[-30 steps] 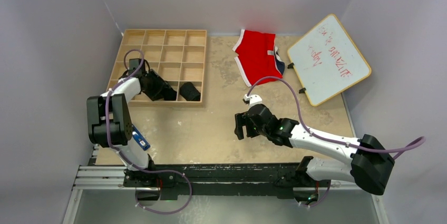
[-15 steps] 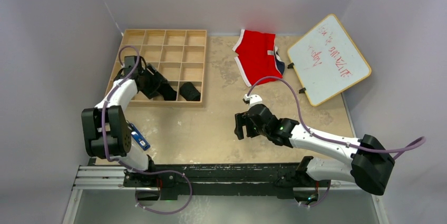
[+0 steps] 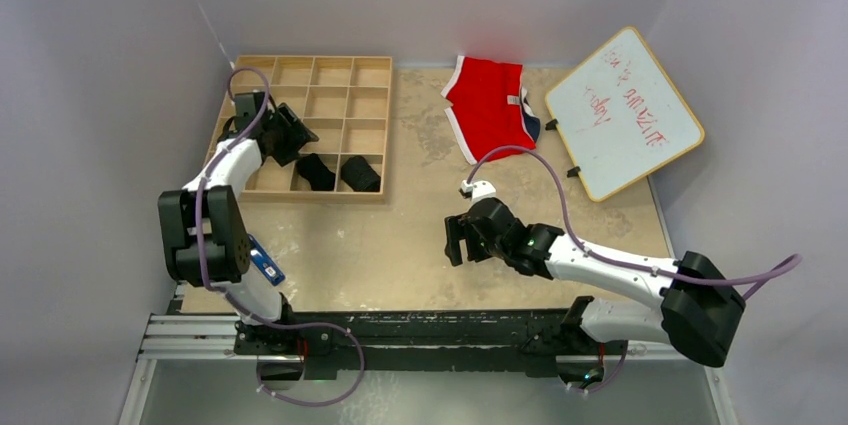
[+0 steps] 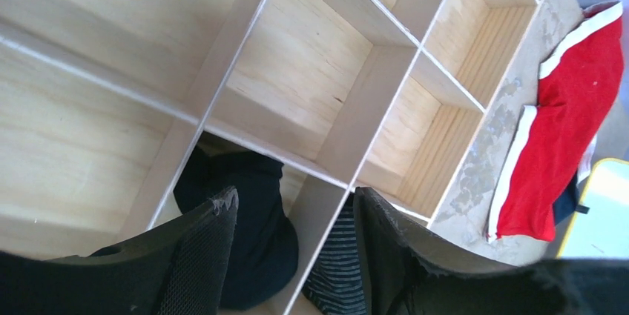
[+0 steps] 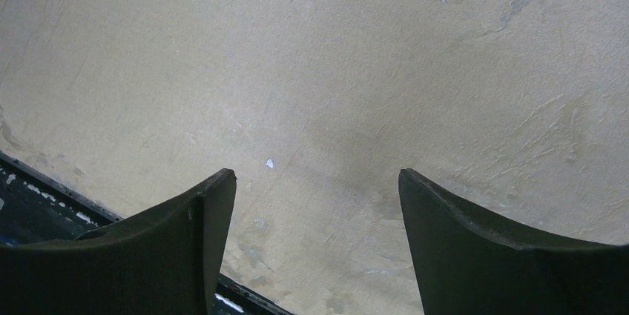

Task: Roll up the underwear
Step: Place the underwear at the center of the board.

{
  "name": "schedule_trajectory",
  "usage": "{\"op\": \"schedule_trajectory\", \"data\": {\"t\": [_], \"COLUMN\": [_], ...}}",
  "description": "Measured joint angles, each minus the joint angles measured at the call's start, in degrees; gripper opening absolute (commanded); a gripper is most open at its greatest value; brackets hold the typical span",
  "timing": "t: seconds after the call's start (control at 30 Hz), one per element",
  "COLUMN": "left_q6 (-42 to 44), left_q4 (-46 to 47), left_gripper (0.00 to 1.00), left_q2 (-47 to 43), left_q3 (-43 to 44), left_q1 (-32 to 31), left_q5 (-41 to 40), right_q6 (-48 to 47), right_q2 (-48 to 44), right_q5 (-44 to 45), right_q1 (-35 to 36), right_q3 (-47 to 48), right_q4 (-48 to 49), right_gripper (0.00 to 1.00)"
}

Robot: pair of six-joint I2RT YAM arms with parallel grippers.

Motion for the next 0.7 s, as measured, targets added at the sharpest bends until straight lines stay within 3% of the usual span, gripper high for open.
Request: {"op": "schedule_trajectory", "data": {"t": [0.43, 0.7], "left_q6": [2.23, 3.32], "left_q4": [3.89, 3.39], "left_gripper": [0.55, 0.60], "left_q2": [6.10, 4.55], "left_q3": [-0.42, 0.15], "left_q1": [0.00, 0.00], "left_q5": [0.48, 1.20], "right_q6": [0.33, 0.15], "right_q2": [0.39, -1.03], "right_q5": [1.25, 6.10], "right_q1": [-0.02, -0.57], "right_q3": [0.02, 2.75], "right_q4": [-0.07, -1.95], "right_gripper": [0.83, 0.93]}}
